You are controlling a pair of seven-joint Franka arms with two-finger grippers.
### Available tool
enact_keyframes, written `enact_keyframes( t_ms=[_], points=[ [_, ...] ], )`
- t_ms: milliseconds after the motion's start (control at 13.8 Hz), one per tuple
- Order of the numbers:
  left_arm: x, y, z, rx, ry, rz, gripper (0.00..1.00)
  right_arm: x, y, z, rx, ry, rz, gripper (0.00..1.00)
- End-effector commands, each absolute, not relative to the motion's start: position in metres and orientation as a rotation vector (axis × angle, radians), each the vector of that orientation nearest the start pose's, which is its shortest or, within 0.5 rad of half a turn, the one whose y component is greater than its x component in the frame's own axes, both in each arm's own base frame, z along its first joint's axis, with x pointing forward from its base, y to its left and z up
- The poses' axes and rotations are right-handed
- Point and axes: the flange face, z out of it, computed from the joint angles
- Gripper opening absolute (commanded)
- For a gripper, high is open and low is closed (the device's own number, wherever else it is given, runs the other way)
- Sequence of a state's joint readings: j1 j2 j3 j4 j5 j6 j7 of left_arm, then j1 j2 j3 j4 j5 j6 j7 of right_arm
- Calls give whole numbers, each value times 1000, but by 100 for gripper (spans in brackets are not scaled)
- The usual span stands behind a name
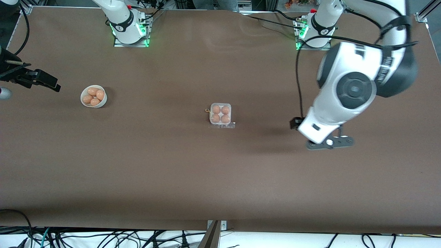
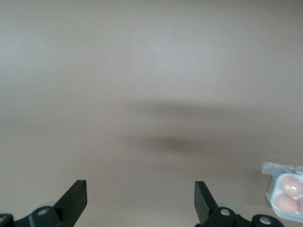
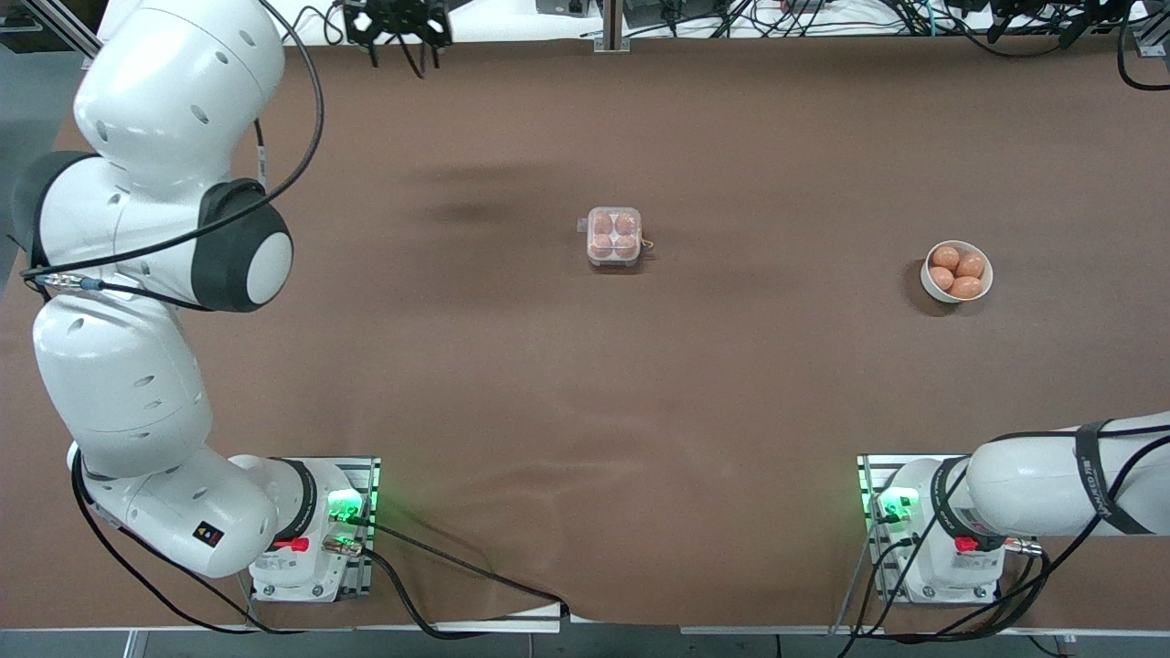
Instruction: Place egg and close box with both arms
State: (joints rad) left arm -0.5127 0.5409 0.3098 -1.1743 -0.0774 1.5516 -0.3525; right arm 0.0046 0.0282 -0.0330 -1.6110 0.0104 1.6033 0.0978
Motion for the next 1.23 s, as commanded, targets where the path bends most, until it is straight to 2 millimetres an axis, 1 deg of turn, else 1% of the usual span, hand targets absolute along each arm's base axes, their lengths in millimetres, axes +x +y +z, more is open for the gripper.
enact_keyframes(
  t_ms=[0, 72, 145, 217, 290, 362, 434, 579, 724, 869, 1014, 1159],
  points=[
    [668, -173, 481, -3004, -202, 172, 100, 564, -16, 598, -3139, 183, 43, 100],
    [672, -155, 481, -3004, -239, 176, 100, 564, -16, 598, -3139, 183, 43, 100],
    [676, -136, 485, -3008, -263, 172, 100, 564, -16, 598, -3139, 183, 43, 100],
    [676, -118, 499, -3019, -265, 150, 100, 564, -16, 599, -3139, 183, 41, 100],
    [680, -90, 501, -3030, -296, 154, 100, 564, -16, 598, -3139, 183, 46, 100],
    [681, -69, 505, -3046, -309, 152, 100, 564, -16, 598, -3139, 183, 43, 100],
    [676, -51, 528, -3068, -325, 109, 100, 564, -16, 598, -3139, 183, 46, 100],
    [669, -17, 551, -3087, -383, 68, 100, 564, -16, 598, -3139, 183, 43, 100],
    [656, 10, 580, -3111, -360, 14, 100, 564, -16, 598, -3139, 183, 43, 100],
    [638, 30, 595, -3130, -257, 1, 100, 564, -16, 599, -3139, 183, 41, 100],
    [618, 48, 601, -3142, -173, 18, 100, 564, -16, 599, -3139, 183, 41, 100],
    [602, 51, 600, -3143, -131, 45, 100, 564, -16, 599, -3139, 183, 41, 100]
  ],
)
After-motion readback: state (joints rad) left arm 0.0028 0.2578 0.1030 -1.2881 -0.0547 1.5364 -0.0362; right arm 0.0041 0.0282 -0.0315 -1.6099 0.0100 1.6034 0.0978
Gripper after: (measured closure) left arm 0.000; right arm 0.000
